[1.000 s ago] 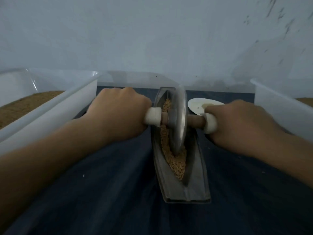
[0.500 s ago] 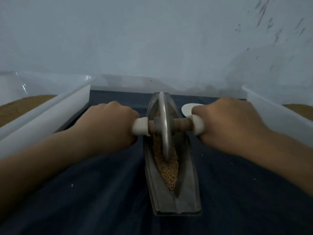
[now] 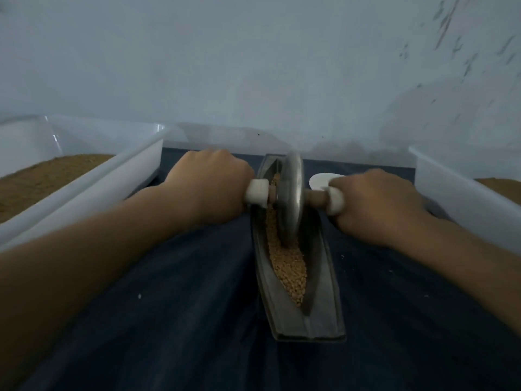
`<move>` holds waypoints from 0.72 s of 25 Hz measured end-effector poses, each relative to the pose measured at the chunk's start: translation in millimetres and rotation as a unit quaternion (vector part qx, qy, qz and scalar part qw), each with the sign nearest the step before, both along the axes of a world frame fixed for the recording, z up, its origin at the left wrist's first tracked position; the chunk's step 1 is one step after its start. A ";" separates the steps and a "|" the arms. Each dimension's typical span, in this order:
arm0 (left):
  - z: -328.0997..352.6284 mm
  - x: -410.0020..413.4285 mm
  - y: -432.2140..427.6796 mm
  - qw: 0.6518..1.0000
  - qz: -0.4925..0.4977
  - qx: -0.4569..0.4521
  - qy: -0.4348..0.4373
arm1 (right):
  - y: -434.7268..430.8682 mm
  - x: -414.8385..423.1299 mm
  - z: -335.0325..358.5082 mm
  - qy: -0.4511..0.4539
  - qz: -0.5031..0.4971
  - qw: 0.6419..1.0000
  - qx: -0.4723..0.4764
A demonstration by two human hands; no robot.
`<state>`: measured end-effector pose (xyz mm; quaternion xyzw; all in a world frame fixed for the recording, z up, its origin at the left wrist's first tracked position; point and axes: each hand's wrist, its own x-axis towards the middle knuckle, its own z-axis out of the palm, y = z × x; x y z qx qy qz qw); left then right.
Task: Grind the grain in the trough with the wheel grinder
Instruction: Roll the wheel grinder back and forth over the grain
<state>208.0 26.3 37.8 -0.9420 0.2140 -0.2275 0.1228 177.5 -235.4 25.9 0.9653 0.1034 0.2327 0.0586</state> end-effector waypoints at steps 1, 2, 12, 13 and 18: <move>-5.5 -10.8 6.5 0.998 -0.041 0.007 -0.048 | -7.2 -14.9 -8.6 -0.032 0.025 0.999 -0.002; -8.8 -19.8 11.9 0.994 -0.068 0.012 -0.081 | -14.1 -26.3 -16.0 -0.056 0.046 0.997 -0.003; 7.2 11.9 -18.0 0.998 0.054 -0.011 -0.009 | 8.2 18.7 6.8 0.039 -0.062 0.997 0.027; 0.2 -0.5 -9.6 0.999 0.026 -0.018 -0.008 | 1.6 2.8 0.3 -0.012 -0.031 0.999 -0.007; -20.8 -16.2 18.0 0.997 -0.038 -0.063 -0.035 | -5.5 -18.1 0.1 -0.148 0.045 0.985 -0.075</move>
